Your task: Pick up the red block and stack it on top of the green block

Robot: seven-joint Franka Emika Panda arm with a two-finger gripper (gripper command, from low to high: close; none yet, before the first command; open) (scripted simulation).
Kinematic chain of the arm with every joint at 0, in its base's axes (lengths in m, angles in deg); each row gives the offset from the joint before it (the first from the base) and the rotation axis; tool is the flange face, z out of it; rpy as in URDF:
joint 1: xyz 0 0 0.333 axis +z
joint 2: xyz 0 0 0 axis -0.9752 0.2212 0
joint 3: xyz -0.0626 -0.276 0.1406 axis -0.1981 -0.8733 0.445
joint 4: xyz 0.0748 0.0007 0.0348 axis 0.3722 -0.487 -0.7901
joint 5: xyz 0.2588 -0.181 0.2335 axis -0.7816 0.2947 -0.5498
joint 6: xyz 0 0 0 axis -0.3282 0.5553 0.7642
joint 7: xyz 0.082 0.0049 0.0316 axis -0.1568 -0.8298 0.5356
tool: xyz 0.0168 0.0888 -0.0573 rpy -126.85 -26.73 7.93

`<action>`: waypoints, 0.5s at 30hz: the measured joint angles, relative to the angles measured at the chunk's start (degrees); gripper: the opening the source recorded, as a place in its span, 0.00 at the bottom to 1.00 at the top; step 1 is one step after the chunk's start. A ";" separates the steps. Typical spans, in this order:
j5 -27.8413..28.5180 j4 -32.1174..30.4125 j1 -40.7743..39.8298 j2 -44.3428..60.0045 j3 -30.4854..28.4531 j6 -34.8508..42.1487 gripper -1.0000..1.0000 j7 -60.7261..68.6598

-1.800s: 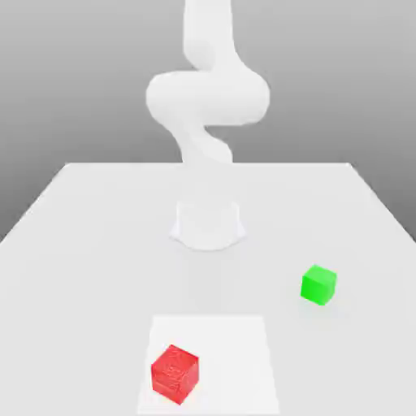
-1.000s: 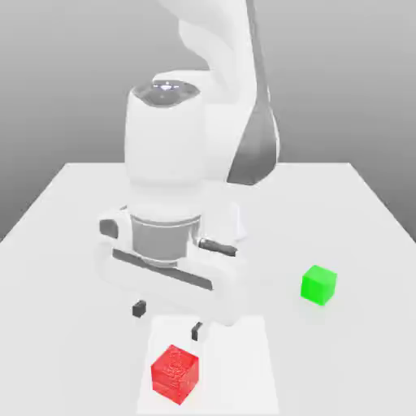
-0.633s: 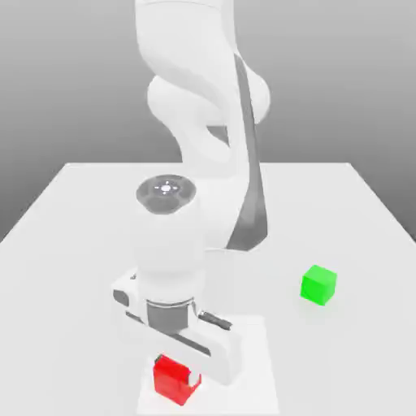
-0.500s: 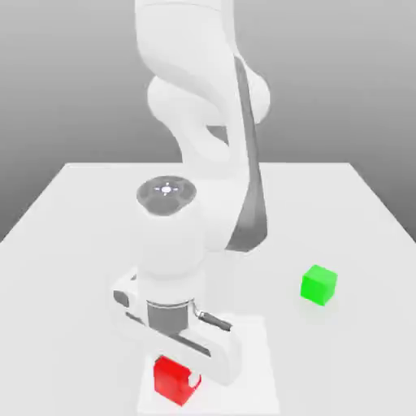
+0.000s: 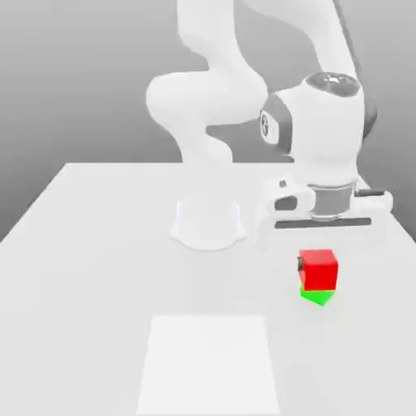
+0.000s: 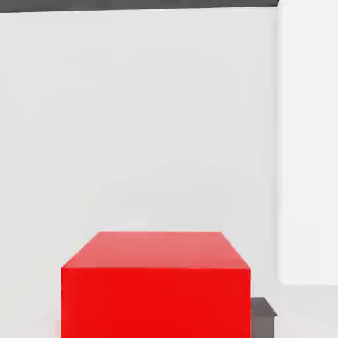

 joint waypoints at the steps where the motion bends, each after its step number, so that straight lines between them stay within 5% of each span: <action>1: -0.81 -1.65 2.23 -1.67 1.08 0.01 0.00 0.63; 6: 0.51 -4.91 4.45 -0.79 4.77 -4.08 0.00 0.02; 13: 9.95 -4.89 -0.55 11.04 7.34 -15.65 0.00 -6.36; 14: 11.64 -4.92 -1.00 12.54 7.13 -17.11 1.00 -7.52; 15: 11.64 -4.92 -0.79 12.55 7.13 -17.11 1.00 -7.52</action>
